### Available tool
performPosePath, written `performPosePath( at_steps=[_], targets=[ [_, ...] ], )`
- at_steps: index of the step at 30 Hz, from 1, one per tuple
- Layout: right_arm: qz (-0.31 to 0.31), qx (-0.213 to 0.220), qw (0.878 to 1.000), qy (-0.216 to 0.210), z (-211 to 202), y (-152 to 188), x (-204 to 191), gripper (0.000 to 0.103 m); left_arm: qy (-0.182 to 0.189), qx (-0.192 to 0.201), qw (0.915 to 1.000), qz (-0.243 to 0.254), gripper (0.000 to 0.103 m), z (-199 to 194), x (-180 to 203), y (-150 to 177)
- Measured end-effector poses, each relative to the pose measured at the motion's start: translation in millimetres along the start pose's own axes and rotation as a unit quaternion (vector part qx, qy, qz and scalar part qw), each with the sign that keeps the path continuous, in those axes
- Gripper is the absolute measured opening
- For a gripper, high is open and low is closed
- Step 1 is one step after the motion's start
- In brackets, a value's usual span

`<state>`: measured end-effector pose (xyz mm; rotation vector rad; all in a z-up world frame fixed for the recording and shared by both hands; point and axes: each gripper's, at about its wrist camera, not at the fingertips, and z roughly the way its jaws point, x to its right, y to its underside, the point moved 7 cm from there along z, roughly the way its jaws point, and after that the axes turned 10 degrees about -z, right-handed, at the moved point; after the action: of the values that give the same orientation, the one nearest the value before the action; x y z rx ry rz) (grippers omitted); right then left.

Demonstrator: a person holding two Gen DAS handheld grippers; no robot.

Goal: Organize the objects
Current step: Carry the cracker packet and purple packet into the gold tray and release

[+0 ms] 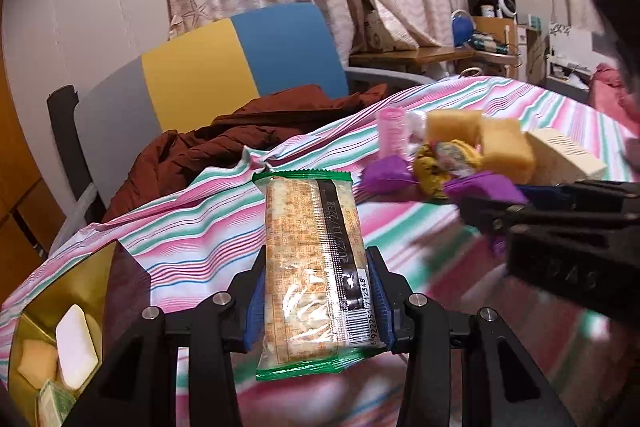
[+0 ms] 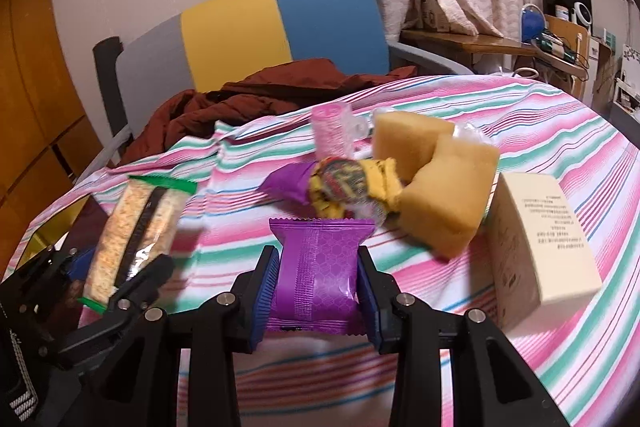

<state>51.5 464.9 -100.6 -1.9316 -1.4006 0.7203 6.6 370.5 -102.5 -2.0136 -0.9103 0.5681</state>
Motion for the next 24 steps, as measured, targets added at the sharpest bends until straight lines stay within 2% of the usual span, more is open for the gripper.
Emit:
performPosePath(
  at_steps=[7,12,18,24],
  targets=[
    [0.018,-0.010,1.000,-0.016,-14.0,7.1,-12.9,0.038,0.042,-0.011,0.9988,-0.023,0.045,-30.8,0.9,6.8],
    [0.022,-0.009,0.999,-0.030,-25.3,3.4,-22.9,0.038,0.062,-0.001,0.9967,-0.052,0.045,-63.9,-16.0,10.6],
    [0.001,-0.005,0.998,-0.061,-34.1,-4.7,-60.1,0.038,0.057,0.021,0.9935,-0.096,0.045,-98.5,-54.4,9.3],
    [-0.045,0.001,0.994,-0.104,-40.8,-13.8,-114.2,0.038,0.024,0.044,0.9917,-0.118,0.045,-128.2,-95.3,12.1]
  ],
)
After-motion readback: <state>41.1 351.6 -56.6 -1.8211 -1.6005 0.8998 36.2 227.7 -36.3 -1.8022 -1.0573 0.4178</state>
